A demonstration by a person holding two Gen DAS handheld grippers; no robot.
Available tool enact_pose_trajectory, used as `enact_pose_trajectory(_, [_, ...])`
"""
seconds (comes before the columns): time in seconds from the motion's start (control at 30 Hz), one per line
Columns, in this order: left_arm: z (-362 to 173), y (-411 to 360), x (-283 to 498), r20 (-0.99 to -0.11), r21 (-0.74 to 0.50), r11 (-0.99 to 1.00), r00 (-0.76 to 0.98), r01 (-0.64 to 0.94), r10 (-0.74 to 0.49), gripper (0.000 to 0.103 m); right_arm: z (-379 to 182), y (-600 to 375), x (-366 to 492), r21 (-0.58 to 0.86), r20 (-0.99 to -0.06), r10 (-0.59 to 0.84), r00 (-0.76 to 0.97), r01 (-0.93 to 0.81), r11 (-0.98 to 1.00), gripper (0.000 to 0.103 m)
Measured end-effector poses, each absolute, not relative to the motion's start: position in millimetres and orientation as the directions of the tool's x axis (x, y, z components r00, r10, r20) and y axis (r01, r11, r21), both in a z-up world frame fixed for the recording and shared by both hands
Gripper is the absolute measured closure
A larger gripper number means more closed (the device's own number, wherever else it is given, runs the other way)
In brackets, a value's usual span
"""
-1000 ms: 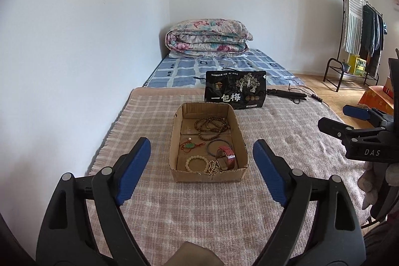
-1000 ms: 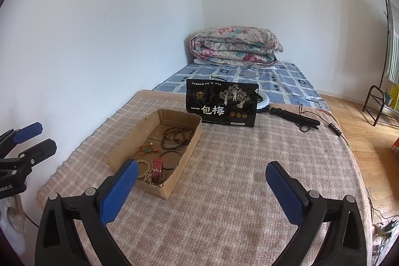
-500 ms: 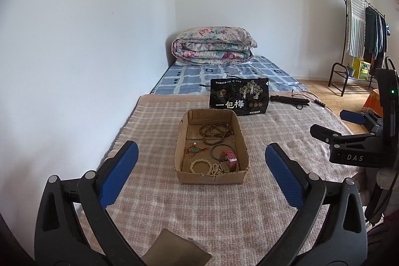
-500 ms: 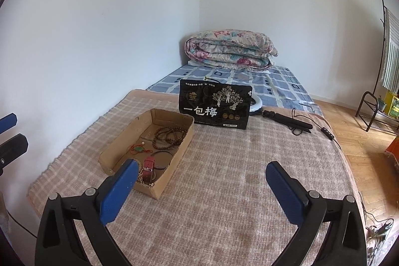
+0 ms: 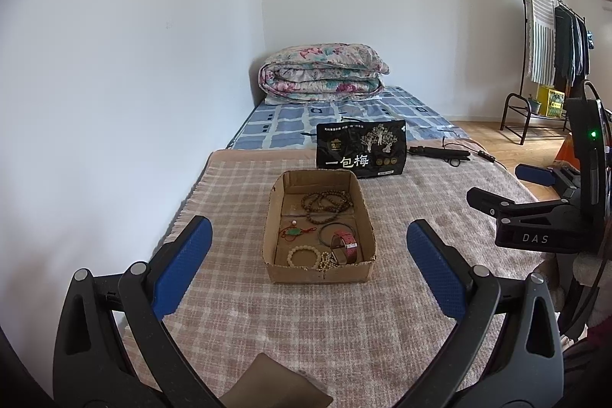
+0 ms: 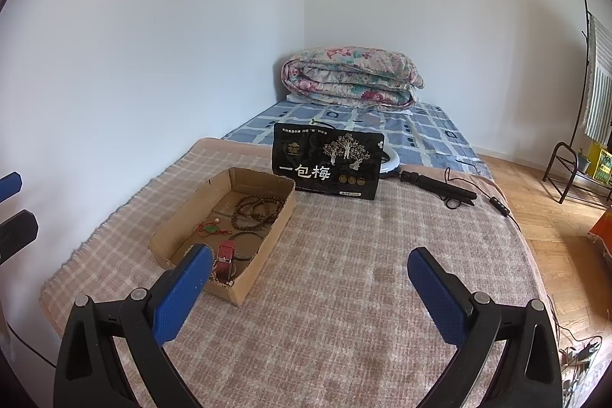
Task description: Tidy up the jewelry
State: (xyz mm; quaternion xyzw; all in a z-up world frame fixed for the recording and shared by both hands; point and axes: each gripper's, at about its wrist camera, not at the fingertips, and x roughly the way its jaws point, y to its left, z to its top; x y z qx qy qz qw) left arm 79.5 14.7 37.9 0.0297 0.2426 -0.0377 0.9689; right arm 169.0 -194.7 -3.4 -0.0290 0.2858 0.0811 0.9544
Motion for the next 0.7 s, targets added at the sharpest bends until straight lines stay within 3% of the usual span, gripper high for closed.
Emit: enact_pose_trajectory(0.7, [38.0,13.6,79.9,-0.471,0.041,0.995,0.88,0.086,-0.057,0.0,-3.3,-197.9,168.9,-0.002,-0.552,0.142,0.822,-0.171,0.985,0.0])
